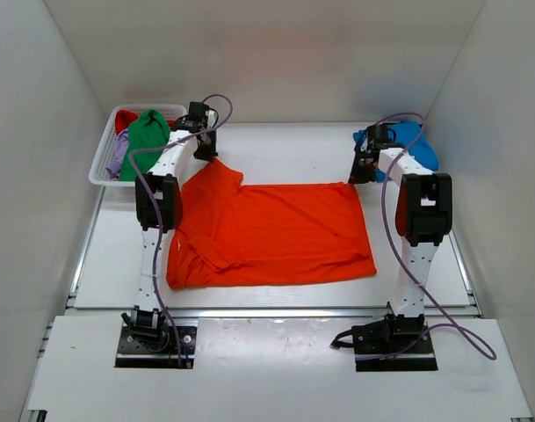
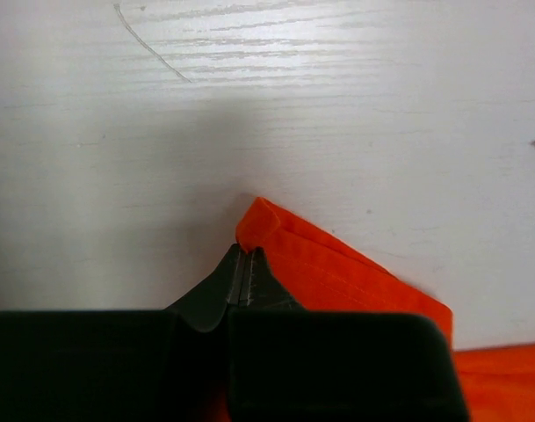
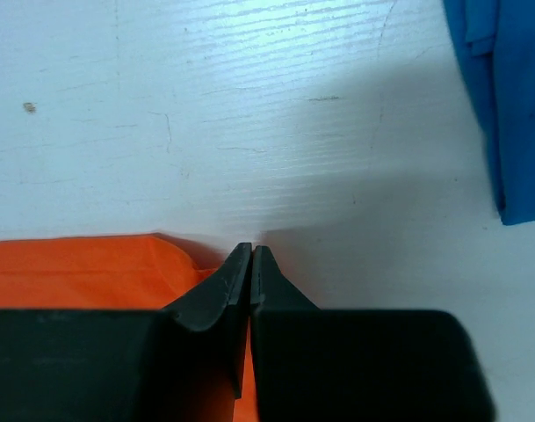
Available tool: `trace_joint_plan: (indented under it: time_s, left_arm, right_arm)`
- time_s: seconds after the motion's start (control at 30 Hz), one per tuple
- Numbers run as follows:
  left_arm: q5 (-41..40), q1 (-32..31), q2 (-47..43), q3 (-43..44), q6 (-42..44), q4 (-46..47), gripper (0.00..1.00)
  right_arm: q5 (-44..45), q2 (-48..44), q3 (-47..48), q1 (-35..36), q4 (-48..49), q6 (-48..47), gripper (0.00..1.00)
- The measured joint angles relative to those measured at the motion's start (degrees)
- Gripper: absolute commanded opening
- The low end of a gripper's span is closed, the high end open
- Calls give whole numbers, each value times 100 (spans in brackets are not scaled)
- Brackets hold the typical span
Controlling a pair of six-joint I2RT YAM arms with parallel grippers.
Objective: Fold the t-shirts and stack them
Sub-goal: Grap the side of the flattened tshirt furthest away from the robot with both arms
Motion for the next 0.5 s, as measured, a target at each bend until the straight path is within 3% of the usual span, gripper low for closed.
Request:
trace_joint_plan:
  time_s: [0.13,0.3,0.5]
  left_arm:
    - [76,0,-518,-378,9,11,0]
    - [120,-2,-2422,-2498,4,365,0]
    - [188,-7,-4240,-4251,24,796,0]
  right_arm:
    - [-50,-59,35,-28,-31,-72,0]
    - [-210,-568,-210,-59,2,-177,0]
    - [-675,-1904,-1453,-168,348,-330,0]
